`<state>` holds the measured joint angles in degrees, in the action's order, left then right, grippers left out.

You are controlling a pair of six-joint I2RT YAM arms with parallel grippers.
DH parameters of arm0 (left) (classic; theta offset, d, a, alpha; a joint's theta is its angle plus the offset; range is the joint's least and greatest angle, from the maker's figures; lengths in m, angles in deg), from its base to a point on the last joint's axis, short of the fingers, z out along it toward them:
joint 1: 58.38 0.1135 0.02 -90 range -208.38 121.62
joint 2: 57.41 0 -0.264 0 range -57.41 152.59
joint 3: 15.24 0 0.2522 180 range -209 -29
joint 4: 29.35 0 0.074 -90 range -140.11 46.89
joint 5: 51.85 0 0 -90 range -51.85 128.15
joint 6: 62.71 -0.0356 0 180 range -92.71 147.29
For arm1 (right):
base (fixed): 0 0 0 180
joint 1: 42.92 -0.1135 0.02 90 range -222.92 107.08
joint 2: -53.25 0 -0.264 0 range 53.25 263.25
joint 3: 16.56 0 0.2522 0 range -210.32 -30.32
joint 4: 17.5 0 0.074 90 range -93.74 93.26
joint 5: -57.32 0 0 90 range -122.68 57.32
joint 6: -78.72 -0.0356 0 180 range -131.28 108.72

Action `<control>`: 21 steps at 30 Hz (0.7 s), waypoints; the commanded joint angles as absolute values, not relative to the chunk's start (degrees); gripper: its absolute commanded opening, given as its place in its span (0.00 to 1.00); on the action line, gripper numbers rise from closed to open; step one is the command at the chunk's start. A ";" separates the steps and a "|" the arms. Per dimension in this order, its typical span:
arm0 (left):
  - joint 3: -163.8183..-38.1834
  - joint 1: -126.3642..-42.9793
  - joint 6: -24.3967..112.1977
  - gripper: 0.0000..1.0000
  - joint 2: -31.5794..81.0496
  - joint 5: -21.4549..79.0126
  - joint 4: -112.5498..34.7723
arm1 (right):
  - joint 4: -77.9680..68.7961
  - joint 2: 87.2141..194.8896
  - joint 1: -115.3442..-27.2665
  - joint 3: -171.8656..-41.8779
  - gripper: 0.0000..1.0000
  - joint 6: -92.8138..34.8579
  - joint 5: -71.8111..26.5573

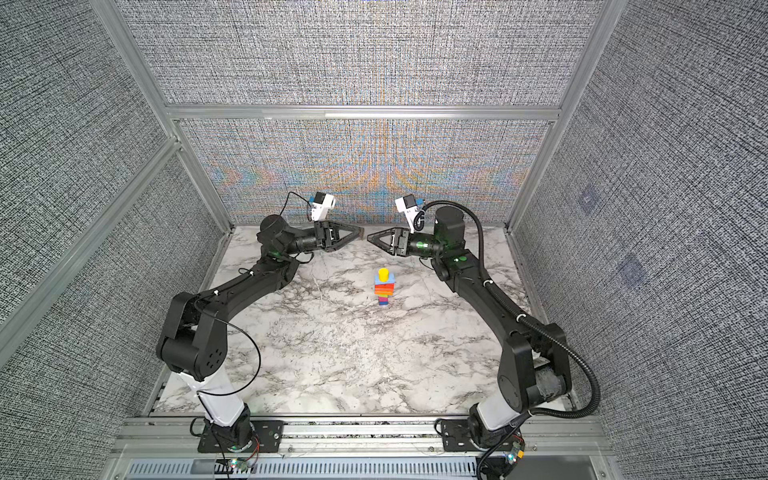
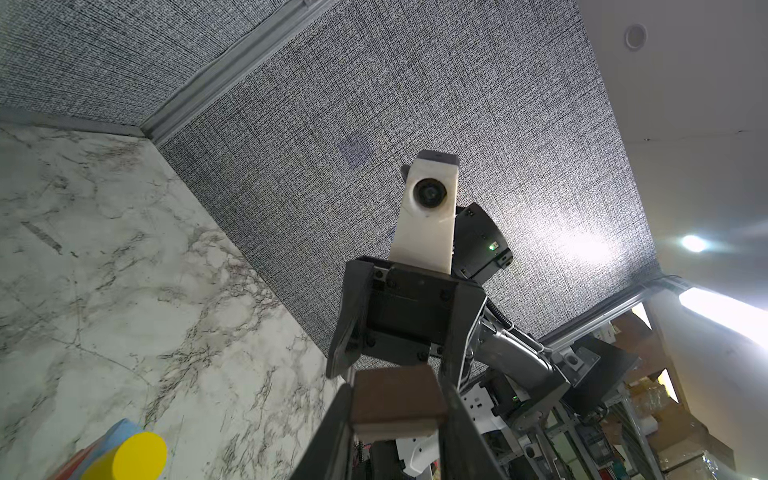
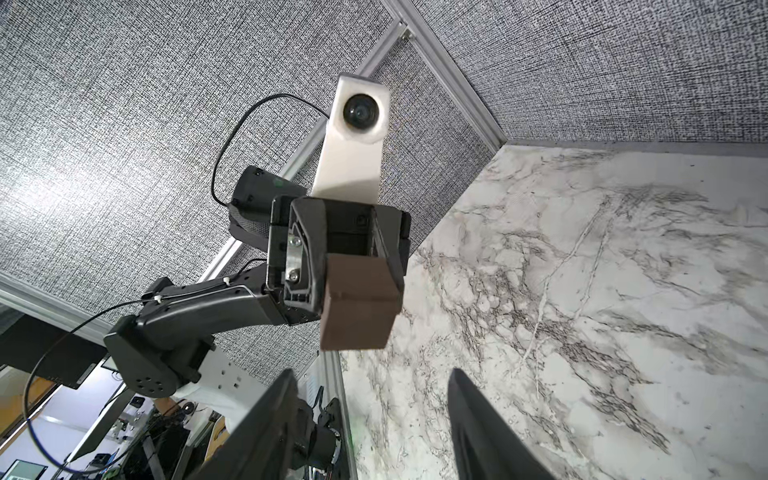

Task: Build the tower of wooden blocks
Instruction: 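Bring the wedge to the right gripper while the right gripper closes on it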

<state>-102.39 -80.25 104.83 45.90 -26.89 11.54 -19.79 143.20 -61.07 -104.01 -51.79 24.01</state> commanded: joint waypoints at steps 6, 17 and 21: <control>-103.35 -80.37 104.44 0.07 46.09 -27.36 12.98 | -26.32 145.74 -61.32 -105.55 0.53 -56.75 26.01; -104.41 -81.06 101.03 0.07 46.90 -27.06 8.49 | -27.83 147.99 -62.04 -107.12 0.43 -58.51 26.92; -104.58 -81.15 100.95 0.06 47.18 -27.07 8.56 | -29.09 148.39 -62.13 -107.23 0.43 -59.54 27.33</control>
<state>-104.13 -81.12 102.25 46.95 -26.40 7.98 -26.43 148.21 -62.01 -106.81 -58.63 26.48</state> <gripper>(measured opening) 0.314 0.426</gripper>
